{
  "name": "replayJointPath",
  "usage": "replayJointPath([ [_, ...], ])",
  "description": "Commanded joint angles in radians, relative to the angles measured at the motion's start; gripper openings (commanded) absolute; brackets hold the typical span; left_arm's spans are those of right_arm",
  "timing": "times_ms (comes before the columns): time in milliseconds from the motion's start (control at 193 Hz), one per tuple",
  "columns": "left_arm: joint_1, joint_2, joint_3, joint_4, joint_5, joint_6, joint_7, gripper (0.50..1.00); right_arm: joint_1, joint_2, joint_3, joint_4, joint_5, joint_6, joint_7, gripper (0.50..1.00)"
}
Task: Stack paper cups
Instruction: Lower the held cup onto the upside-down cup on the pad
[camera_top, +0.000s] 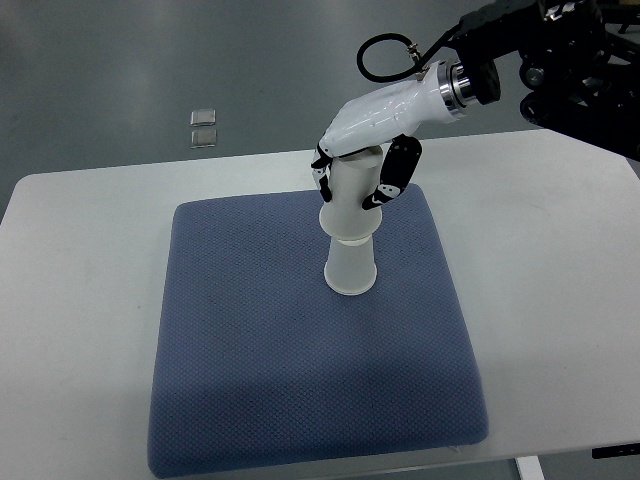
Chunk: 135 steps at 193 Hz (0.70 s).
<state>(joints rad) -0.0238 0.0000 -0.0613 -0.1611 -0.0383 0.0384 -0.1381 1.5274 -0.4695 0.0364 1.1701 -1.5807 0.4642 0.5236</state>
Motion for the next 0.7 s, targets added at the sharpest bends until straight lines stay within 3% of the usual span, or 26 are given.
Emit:
replayJointPath([
  [0, 0.001, 0.000, 0.002, 0.000, 0.000, 0.000, 0.000, 1.000, -0.010, 0.025, -0.001, -0.024, -0.007, -0.010, -0.002, 0.525],
  [693, 0.001, 0.000, 0.000, 0.000, 0.000, 0.000, 0.000, 1.000, -0.087, 0.054, -0.015, -0.075, -0.032, -0.065, 0.000, 0.527],
])
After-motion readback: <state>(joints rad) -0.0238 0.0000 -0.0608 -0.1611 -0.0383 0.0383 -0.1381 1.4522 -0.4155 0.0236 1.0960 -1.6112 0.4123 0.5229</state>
